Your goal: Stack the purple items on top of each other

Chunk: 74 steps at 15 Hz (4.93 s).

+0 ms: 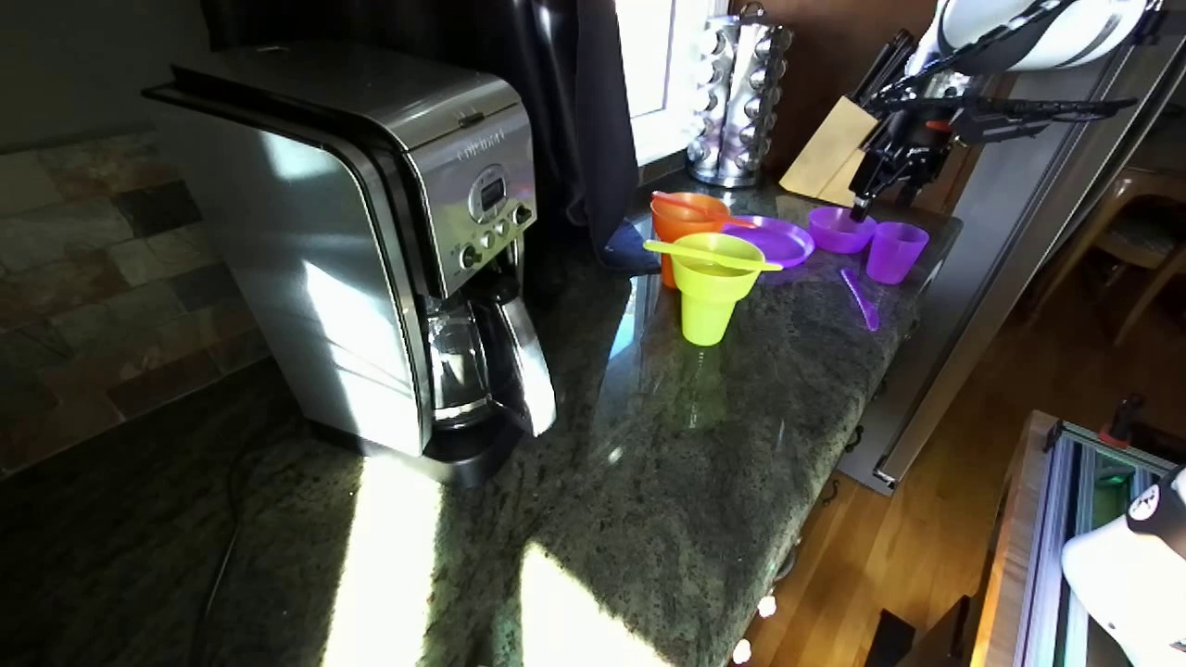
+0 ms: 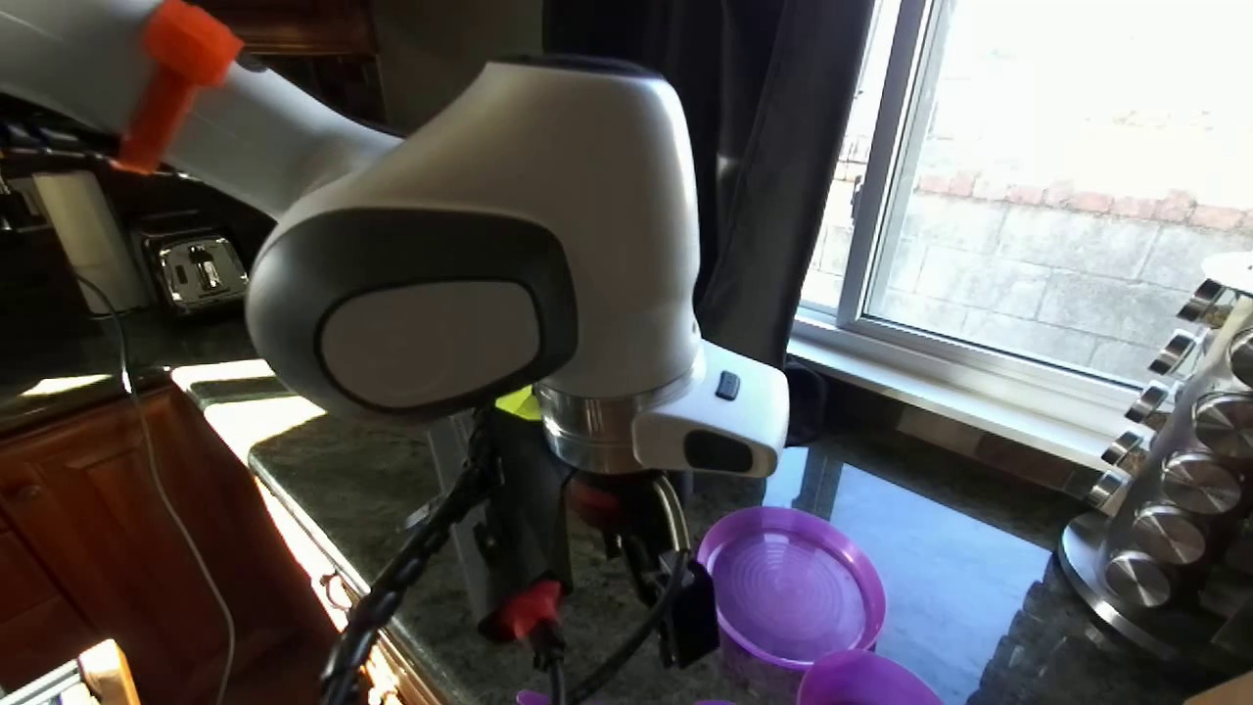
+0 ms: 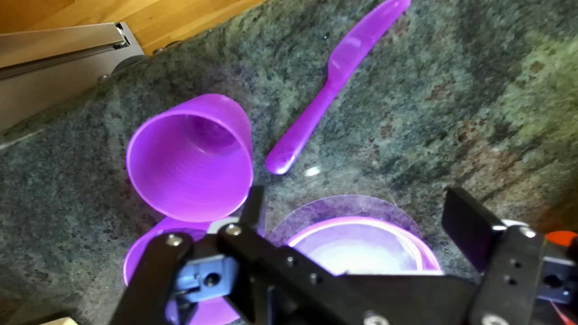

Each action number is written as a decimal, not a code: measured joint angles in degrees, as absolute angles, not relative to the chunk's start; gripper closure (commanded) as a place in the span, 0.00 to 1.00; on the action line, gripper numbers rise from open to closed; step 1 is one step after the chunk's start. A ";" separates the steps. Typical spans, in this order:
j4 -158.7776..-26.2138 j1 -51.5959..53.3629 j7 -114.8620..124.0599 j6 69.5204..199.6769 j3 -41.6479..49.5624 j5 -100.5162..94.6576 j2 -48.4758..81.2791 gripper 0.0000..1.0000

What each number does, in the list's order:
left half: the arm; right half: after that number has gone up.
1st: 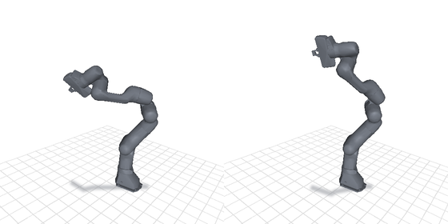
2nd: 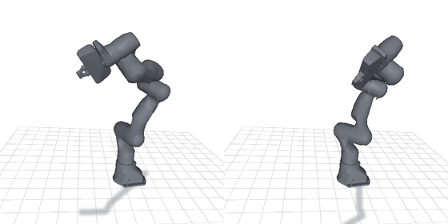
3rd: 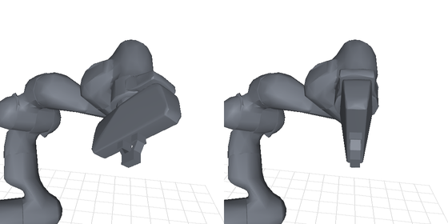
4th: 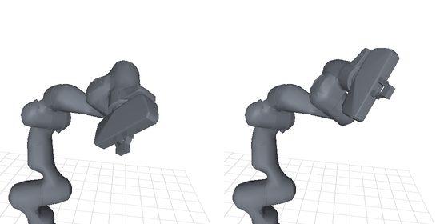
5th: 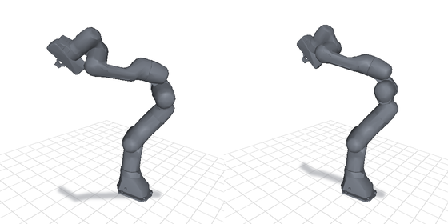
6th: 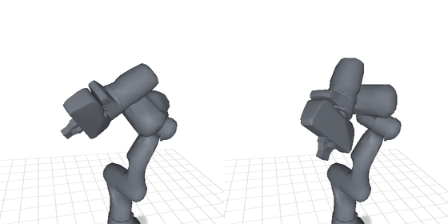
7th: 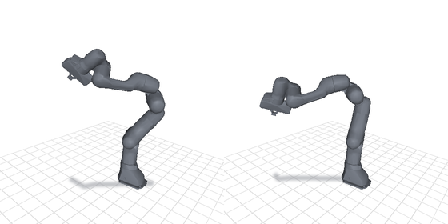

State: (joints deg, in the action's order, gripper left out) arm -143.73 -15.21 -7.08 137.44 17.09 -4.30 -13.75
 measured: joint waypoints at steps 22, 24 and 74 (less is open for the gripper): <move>-137.05 -17.14 -4.73 136.68 17.28 -6.03 1.16 0.77; -136.53 -17.08 -4.87 134.92 16.97 -6.03 1.15 0.92; -134.33 -13.88 -13.19 131.95 17.78 0.03 -10.96 0.00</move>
State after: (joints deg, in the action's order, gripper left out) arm -134.33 -13.88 -13.19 131.95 17.78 0.03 -10.96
